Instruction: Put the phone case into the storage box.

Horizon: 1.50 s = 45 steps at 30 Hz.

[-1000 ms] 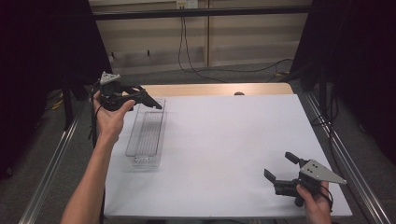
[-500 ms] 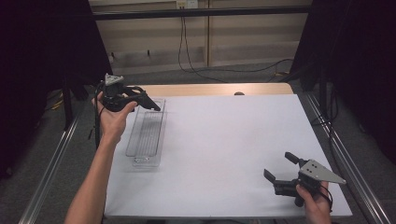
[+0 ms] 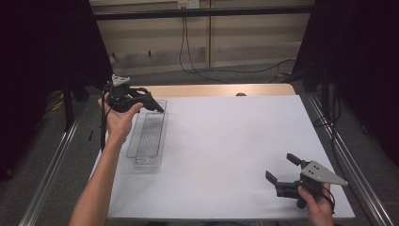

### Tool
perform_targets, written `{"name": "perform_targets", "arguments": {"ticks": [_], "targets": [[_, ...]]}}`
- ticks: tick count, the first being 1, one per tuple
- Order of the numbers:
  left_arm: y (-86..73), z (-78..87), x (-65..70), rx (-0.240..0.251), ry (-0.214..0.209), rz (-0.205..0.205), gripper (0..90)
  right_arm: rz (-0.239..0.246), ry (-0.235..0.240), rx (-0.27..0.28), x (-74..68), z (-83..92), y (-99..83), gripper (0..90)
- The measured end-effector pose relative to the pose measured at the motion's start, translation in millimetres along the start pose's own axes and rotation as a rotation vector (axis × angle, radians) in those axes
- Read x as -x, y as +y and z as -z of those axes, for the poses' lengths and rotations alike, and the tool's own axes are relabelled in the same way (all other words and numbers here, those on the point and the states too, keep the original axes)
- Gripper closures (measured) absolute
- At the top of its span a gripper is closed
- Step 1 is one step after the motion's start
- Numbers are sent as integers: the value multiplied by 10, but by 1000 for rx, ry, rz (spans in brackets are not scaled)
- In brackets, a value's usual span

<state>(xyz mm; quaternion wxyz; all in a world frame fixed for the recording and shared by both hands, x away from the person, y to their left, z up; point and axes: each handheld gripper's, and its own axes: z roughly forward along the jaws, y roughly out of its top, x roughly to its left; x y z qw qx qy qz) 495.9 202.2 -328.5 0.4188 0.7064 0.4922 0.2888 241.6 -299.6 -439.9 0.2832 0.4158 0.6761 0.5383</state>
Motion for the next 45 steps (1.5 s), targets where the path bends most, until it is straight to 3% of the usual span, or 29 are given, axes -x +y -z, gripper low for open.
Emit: {"name": "perform_targets", "arguments": {"ticks": [20, 28, 39, 45], "targets": [[-56, -170, 62, -26, 46, -8, 127, 5, -1, -7, 4, -5, -4, 0], [-61, -218, 31, -30, 61, 24, 125, 9, 0, -7, 4, 1, -4, 0], [-131, -339, 118, -64, 78, -19, 125, 10, 3, -11, 1, -1, -6, 0], [-144, -375, 133, -66, 90, -23, 124, 10, 4, -11, 1, -1, -10, 0]]}}
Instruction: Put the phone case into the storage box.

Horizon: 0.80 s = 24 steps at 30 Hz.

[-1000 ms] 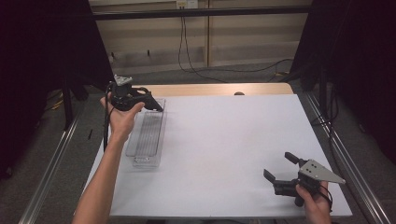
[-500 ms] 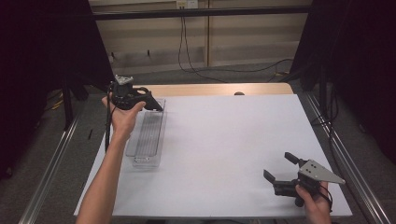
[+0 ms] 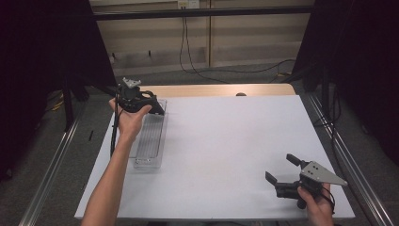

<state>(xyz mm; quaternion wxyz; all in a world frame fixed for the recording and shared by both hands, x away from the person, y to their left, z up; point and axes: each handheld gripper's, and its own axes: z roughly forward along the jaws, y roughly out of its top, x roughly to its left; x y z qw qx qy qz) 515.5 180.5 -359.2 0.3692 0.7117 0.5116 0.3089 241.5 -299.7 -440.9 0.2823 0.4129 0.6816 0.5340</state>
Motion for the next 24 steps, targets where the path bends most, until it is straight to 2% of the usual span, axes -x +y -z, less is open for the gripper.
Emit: {"name": "perform_targets", "arguments": {"ticks": [13, 20, 24], "targets": [[-7, -51, 23, 19, 18, 15, 120, 1, 1, -1, -4, -2, -2, 0], [-1, -99, 52, 44, 25, -7, 116, 3, 6, -4, -6, -3, -6, 0], [8, -124, 47, 56, 24, 0, 115, 0, 5, -6, -5, -6, -7, 0]]}}
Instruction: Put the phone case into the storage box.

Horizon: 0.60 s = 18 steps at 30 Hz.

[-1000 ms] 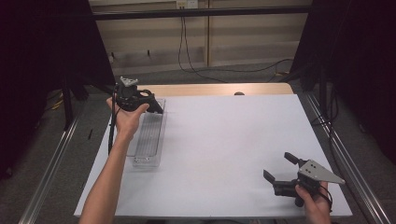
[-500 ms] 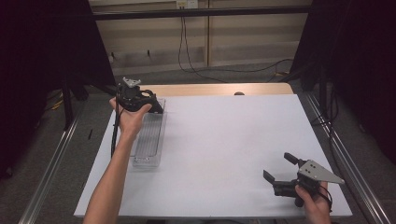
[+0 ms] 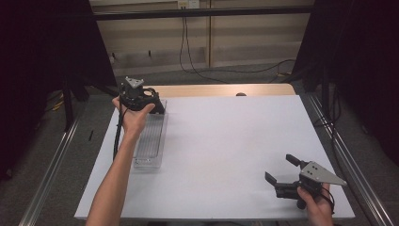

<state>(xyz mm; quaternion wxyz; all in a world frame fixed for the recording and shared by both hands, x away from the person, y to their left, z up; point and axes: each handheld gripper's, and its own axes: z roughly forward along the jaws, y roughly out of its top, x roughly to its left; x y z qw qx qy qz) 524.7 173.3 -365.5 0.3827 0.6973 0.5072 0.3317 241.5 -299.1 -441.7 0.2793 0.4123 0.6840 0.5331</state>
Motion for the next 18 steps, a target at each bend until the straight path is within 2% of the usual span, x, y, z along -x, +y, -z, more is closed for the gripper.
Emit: {"name": "perform_targets", "arguments": {"ticks": [13, 18], "targets": [[60, -84, 54, -1, 4, -37, 114, -7, -2, 2, 10, 2, -2, 0], [68, -102, 70, 8, 1, -35, 117, -7, -2, 3, 12, 8, -1, 0]]}}
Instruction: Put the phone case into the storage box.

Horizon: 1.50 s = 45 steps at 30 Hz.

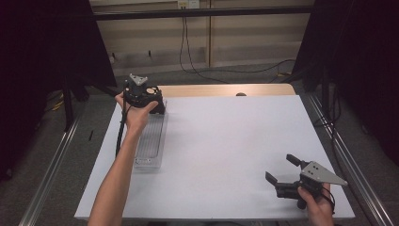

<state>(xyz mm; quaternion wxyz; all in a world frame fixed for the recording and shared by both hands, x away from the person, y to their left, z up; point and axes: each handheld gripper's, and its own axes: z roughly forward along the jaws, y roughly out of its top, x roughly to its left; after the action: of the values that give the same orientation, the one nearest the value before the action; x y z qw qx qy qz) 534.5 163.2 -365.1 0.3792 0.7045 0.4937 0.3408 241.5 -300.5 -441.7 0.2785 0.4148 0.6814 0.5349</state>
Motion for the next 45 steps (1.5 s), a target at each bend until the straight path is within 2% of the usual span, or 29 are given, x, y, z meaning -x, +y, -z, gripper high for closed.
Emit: {"name": "perform_targets", "arguments": {"ticks": [5, 16, 30, 34, 45], "targets": [[11, -15, 1, 4, -10, -3, 120, 3, 2, 0, 1, 2, -1, 0], [35, -55, -38, 9, -22, 18, 121, 3, 5, -6, 0, -7, -6, 0], [56, -91, -38, 13, -34, 8, 134, 1, 4, -7, 7, -4, -9, 0], [54, -106, -47, 29, -59, 14, 137, 0, 4, -9, 6, -6, -11, 0], [44, -145, -87, 62, -82, 32, 117, -2, 3, -10, 10, -6, -16, 0]]}}
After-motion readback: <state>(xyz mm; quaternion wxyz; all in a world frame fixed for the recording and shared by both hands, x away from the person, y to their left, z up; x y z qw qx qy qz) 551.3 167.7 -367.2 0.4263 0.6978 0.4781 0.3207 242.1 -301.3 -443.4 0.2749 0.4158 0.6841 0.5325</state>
